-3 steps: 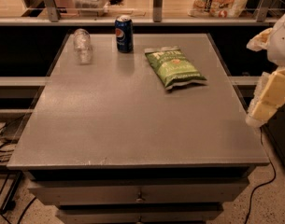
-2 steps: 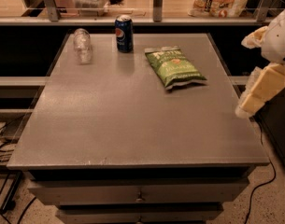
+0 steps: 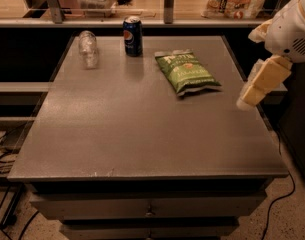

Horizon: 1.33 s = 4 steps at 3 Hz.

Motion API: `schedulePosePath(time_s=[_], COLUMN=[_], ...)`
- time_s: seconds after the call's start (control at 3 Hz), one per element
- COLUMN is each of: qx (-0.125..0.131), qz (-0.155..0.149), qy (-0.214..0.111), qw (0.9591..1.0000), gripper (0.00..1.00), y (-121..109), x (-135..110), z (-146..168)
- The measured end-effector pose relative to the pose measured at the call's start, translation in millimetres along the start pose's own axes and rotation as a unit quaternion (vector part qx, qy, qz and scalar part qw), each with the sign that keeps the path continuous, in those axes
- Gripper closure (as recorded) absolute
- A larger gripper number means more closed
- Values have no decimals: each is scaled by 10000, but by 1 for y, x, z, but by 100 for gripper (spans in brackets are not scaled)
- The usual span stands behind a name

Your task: Pick green jalapeno chip bag

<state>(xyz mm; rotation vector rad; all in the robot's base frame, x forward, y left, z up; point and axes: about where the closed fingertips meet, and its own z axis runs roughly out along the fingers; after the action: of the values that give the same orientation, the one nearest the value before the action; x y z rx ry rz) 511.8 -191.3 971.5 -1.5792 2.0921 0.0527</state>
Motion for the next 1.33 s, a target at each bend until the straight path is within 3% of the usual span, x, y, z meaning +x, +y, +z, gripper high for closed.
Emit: schedulePosePath(time_s=[0.33,0.67,1.33], qx=[-45,-11,-176], qz=[87,155,221], qy=[-176,-517,-1023], qw=[9998,9985,9944], gripper=[0,0,0], y=[-5,-22,-48], x=[-3,-22,-57], z=[5,19,72])
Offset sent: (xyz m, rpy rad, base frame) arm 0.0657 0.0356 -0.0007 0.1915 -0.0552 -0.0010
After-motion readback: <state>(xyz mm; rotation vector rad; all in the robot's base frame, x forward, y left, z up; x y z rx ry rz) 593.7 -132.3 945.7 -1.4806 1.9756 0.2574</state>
